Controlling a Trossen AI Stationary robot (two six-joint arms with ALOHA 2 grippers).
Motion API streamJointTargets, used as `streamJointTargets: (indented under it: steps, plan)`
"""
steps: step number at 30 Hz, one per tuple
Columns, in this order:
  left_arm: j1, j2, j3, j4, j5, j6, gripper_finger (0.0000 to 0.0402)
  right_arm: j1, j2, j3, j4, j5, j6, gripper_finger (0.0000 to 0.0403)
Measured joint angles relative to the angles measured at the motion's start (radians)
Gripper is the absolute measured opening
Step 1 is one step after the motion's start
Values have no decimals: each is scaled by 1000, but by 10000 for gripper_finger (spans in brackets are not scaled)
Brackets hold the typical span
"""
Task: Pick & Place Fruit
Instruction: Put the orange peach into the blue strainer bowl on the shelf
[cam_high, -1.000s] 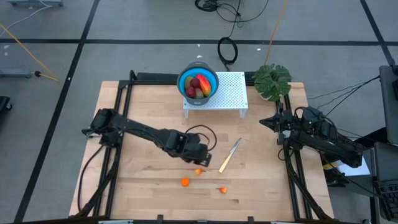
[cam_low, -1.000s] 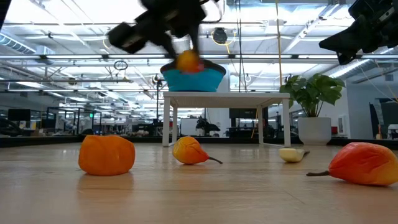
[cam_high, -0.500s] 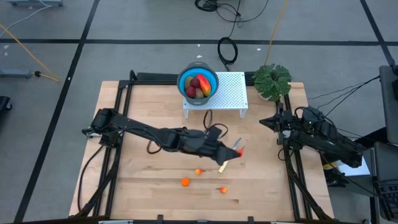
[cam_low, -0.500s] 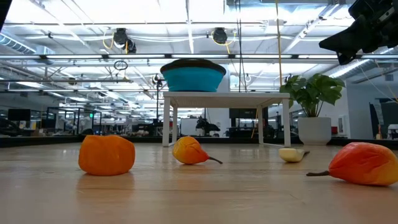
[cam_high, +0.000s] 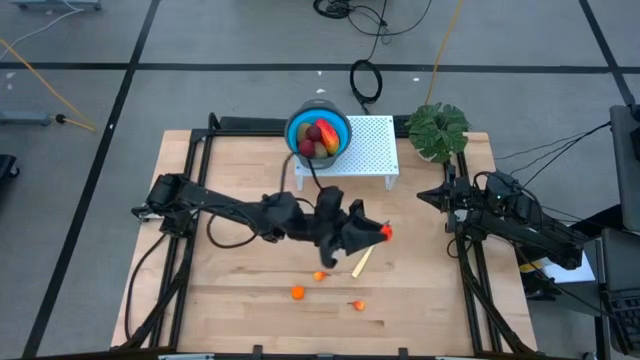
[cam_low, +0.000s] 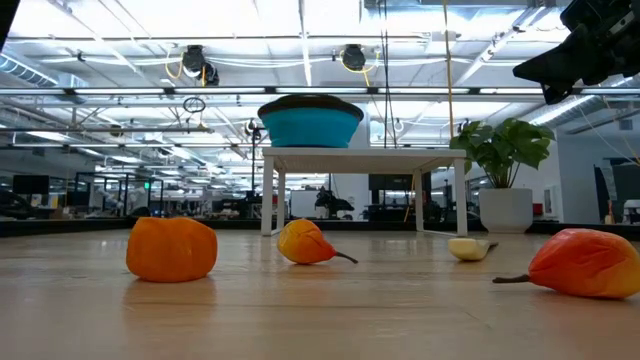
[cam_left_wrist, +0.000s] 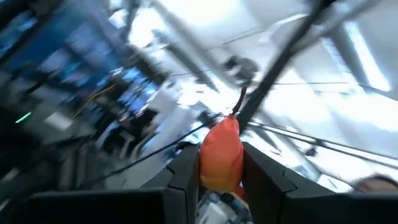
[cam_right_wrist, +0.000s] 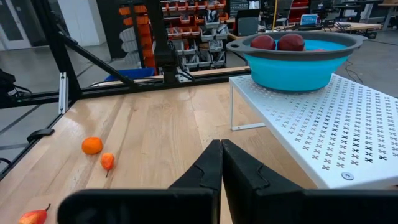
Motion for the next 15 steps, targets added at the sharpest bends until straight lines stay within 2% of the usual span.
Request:
streamJointTargets:
  steps: [7, 12, 15]
  plan:
    - [6, 0, 0, 150, 268, 156, 97, 0, 0, 0, 0, 0, 0, 4]
    - [5, 0, 0, 197, 333, 264, 97, 0, 0, 0, 0, 0, 0, 4]
    - [6, 0, 0, 200, 340, 264, 97, 0, 0, 0, 0, 0, 0, 4]
